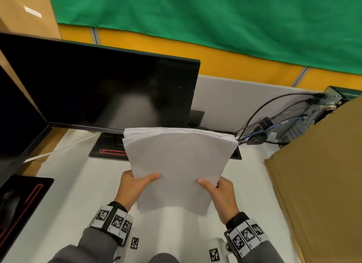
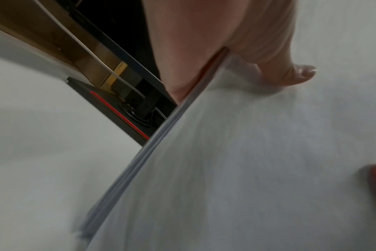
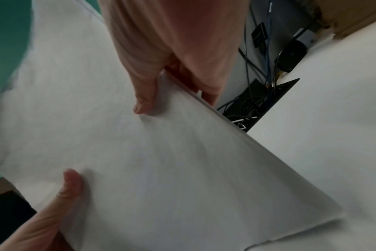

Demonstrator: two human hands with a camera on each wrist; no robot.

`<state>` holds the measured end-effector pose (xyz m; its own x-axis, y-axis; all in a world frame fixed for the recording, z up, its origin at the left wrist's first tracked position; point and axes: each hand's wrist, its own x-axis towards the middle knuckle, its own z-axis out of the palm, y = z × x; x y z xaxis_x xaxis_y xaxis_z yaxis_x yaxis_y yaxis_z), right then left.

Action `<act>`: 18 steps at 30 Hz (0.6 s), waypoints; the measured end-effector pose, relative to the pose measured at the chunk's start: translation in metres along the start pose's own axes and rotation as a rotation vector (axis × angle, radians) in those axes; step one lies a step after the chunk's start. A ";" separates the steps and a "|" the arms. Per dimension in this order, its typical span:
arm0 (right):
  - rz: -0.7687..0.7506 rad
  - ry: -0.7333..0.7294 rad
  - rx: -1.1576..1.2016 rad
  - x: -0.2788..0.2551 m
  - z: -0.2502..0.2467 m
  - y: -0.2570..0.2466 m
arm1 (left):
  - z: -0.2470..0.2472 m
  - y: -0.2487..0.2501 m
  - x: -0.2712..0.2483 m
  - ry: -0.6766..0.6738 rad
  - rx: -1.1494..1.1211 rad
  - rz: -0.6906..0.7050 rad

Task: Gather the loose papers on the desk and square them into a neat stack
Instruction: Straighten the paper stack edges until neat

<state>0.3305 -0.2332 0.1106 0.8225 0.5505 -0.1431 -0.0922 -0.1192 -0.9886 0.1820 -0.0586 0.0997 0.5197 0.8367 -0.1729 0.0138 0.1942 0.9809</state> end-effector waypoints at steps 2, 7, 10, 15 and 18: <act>-0.010 0.007 0.016 -0.001 -0.003 -0.004 | 0.001 0.004 -0.002 0.005 -0.002 0.028; -0.214 0.067 0.155 -0.014 0.002 -0.043 | 0.015 0.045 -0.028 0.119 -0.052 0.282; -0.344 0.120 0.256 -0.021 0.010 -0.074 | 0.029 0.074 -0.041 0.140 -0.207 0.383; -0.432 0.231 0.280 -0.025 0.020 -0.094 | 0.044 0.103 -0.041 0.250 -0.295 0.336; -0.345 0.294 0.289 -0.024 0.021 -0.094 | 0.046 0.105 -0.035 0.306 -0.303 0.316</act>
<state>0.3079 -0.2179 0.2057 0.9510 0.2576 0.1711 0.0951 0.2830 -0.9544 0.2043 -0.0910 0.2127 0.1848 0.9807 0.0638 -0.3738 0.0101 0.9275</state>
